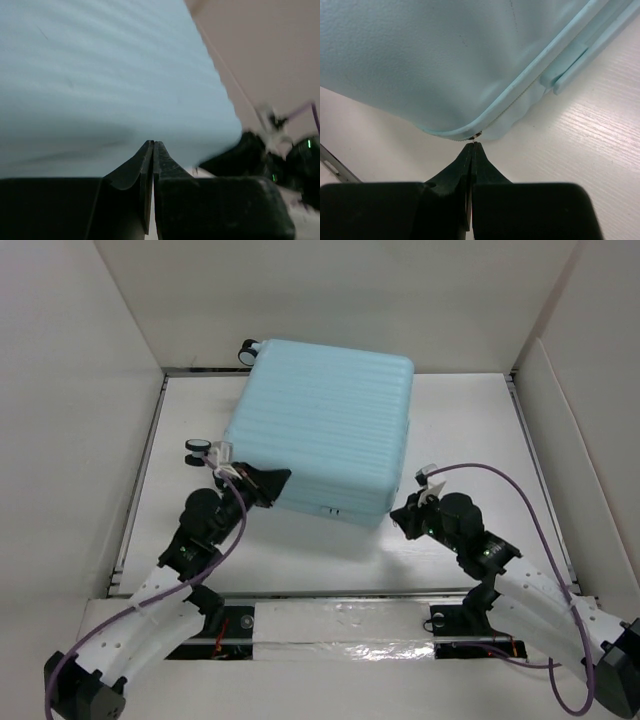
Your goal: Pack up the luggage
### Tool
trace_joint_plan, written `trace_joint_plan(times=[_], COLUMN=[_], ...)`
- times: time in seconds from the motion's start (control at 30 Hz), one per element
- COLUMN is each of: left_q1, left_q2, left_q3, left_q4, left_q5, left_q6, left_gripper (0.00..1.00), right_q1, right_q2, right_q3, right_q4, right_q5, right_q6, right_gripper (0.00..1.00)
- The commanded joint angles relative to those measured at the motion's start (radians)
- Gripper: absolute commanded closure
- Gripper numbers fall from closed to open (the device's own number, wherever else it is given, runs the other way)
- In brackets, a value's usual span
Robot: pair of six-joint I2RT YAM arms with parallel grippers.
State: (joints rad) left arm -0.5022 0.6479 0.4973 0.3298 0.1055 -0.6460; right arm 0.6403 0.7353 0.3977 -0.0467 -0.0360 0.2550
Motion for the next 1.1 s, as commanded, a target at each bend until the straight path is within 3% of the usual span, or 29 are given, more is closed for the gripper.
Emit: trace_joint_plan(times=[0.0, 0.1, 0.13, 0.2, 0.23, 0.33, 0.5, 0.77, 0.9, 1.07], left_q1=[-0.242, -0.462, -0.577, -0.627, -0.627, -0.575, -0.529, -0.507, -0.507, -0.507], left_q2=[-0.048, -0.022, 0.034, 0.119, 0.209, 0.341, 0.407, 0.417, 0.43, 0.458], left_q3=[-0.115, -0.229, -0.249, -0.224, -0.176, -0.105, -0.072, -0.097, -0.086, -0.062], left_q4=[0.038, 0.054, 0.086, 0.112, 0.138, 0.195, 0.227, 0.229, 0.215, 0.224], left_q5=[-0.097, -0.379, -0.442, -0.535, -0.526, -0.448, -0.397, -0.359, -0.352, -0.348], left_q6=[0.046, 0.017, 0.008, 0.006, 0.02, 0.058, 0.075, 0.078, 0.095, 0.109], left_gripper=[1.0, 1.0, 1.0, 0.94, 0.91, 0.84, 0.82, 0.8, 0.8, 0.8], right_q1=[-0.01, -0.01, -0.01, -0.01, -0.01, -0.01, -0.019, -0.019, -0.019, -0.019], right_q2=[-0.039, -0.068, -0.074, -0.074, -0.067, -0.013, 0.097, 0.144, 0.107, 0.085], right_q3=[-0.031, -0.071, -0.079, -0.085, -0.08, -0.04, -0.008, 0.015, -0.042, -0.069], right_q4=[0.079, 0.09, 0.099, 0.116, 0.119, 0.119, 0.169, 0.203, 0.339, 0.404], right_q5=[-0.057, -0.067, -0.064, -0.047, -0.041, -0.028, -0.013, 0.031, 0.01, -0.008], right_q6=[-0.017, -0.003, 0.013, 0.016, 0.009, -0.017, -0.039, -0.068, -0.106, -0.115], right_gripper=[1.0, 1.0, 0.95, 0.87, 0.78, 0.66, 0.59, 0.46, 0.47, 0.64])
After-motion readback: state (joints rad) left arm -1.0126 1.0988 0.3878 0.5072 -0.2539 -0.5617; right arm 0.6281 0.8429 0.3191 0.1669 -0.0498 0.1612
